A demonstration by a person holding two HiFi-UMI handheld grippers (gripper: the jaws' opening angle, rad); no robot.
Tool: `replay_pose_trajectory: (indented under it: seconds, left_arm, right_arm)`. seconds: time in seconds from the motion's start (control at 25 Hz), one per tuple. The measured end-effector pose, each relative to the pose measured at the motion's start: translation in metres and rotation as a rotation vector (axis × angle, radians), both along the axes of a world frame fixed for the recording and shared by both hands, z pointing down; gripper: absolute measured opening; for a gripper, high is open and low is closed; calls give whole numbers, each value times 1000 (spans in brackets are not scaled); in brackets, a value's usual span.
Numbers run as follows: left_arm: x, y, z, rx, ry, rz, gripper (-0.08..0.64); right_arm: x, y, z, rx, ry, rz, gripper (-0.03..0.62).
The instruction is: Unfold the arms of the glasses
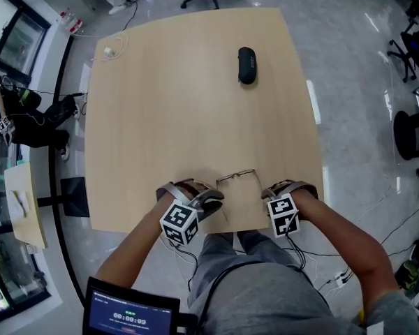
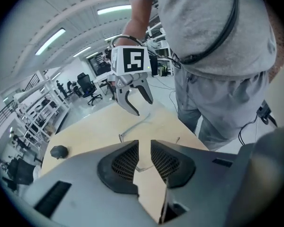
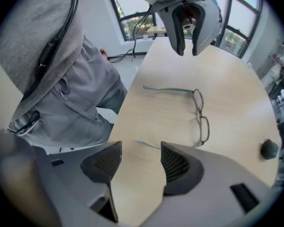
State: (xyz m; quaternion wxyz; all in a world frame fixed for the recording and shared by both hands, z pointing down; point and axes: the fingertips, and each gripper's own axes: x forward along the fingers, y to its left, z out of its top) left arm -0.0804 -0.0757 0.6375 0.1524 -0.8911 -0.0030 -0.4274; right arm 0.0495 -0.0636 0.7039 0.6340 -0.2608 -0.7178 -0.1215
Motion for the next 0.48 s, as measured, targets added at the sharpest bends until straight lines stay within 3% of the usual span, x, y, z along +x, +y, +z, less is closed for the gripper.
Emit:
replay_pose_trajectory:
  seconds: [0.24, 0.48]
  left_arm:
    - [15, 3, -87, 32, 141, -210, 78]
    - [-3, -49, -154, 128, 341, -450, 78]
  right_arm:
    - [6, -1, -74, -1, -219, 253, 258]
    - [-32, -61, -157, -60, -625, 605, 258]
